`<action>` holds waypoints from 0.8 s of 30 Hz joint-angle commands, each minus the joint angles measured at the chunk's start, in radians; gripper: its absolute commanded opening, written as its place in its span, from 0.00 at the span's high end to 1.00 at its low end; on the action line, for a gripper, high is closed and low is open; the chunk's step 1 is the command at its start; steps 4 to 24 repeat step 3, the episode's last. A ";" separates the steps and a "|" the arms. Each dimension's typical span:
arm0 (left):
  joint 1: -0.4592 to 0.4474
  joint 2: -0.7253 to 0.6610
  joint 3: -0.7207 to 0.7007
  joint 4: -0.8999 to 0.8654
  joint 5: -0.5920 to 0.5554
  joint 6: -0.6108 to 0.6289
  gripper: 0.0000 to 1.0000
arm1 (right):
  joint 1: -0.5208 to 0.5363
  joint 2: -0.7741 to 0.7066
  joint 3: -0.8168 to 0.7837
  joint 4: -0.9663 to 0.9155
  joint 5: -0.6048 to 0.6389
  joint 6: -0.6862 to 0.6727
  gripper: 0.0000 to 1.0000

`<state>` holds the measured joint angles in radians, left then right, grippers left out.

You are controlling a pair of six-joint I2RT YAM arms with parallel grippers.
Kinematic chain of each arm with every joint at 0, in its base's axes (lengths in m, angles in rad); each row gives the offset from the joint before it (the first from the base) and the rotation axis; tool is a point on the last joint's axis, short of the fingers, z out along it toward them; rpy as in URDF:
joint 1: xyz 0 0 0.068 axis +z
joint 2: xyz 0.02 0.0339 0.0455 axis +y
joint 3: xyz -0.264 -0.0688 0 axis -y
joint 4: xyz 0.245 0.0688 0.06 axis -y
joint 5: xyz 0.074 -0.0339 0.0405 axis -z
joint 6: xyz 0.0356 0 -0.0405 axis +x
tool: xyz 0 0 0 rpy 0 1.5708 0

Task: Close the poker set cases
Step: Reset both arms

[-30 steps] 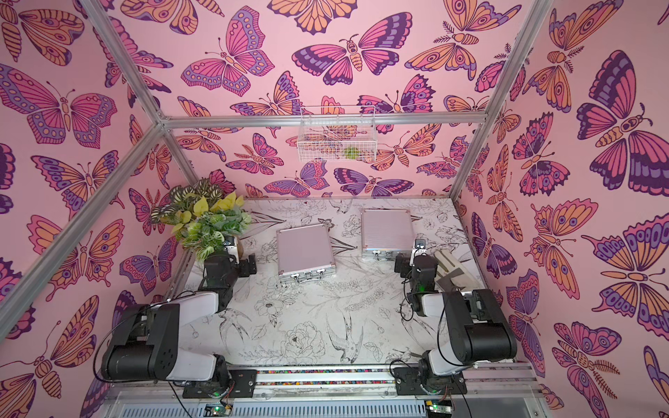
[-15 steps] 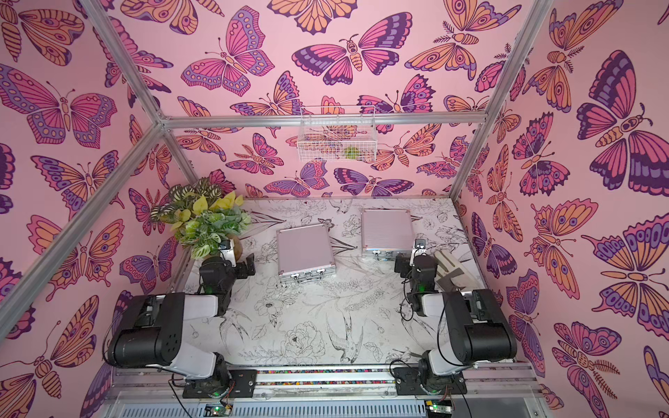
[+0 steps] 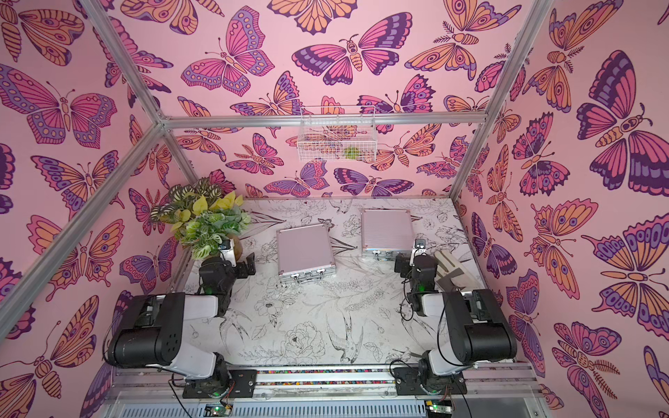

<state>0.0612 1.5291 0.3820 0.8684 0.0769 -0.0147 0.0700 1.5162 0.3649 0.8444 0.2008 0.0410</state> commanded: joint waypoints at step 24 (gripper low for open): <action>0.002 0.012 -0.014 0.029 0.009 0.009 0.00 | -0.011 -0.011 0.025 -0.013 -0.001 0.000 0.01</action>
